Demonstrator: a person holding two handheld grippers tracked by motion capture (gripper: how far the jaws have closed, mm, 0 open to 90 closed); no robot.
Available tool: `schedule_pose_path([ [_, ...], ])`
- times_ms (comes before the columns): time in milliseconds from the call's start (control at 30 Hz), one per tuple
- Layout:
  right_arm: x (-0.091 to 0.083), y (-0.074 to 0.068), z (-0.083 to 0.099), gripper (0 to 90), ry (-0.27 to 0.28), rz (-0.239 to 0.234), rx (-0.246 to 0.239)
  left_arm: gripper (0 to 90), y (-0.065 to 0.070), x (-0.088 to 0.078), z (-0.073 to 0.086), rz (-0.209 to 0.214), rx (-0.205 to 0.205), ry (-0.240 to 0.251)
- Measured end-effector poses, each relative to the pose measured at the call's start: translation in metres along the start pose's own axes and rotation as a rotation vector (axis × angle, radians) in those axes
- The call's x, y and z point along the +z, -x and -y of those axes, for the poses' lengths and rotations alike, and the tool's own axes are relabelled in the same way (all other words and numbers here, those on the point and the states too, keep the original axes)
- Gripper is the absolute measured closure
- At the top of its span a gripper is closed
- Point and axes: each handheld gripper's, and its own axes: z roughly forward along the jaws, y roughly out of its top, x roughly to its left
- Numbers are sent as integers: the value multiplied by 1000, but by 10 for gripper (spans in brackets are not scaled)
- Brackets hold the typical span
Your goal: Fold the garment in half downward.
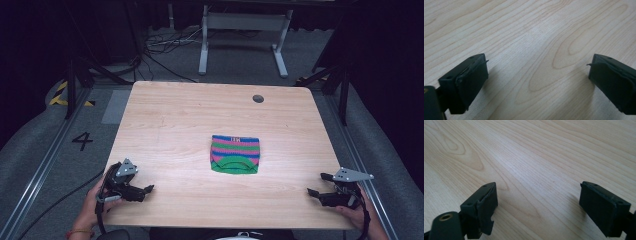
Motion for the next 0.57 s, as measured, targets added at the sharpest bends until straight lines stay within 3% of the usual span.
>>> schedule_pose_path([
  [367,0,0,0,144,-2,4,3,0,0,0,0,0,0,-1],
  [567,1,0,-1,79,-14,25,21,0,0,0,0,0,0,0],
])
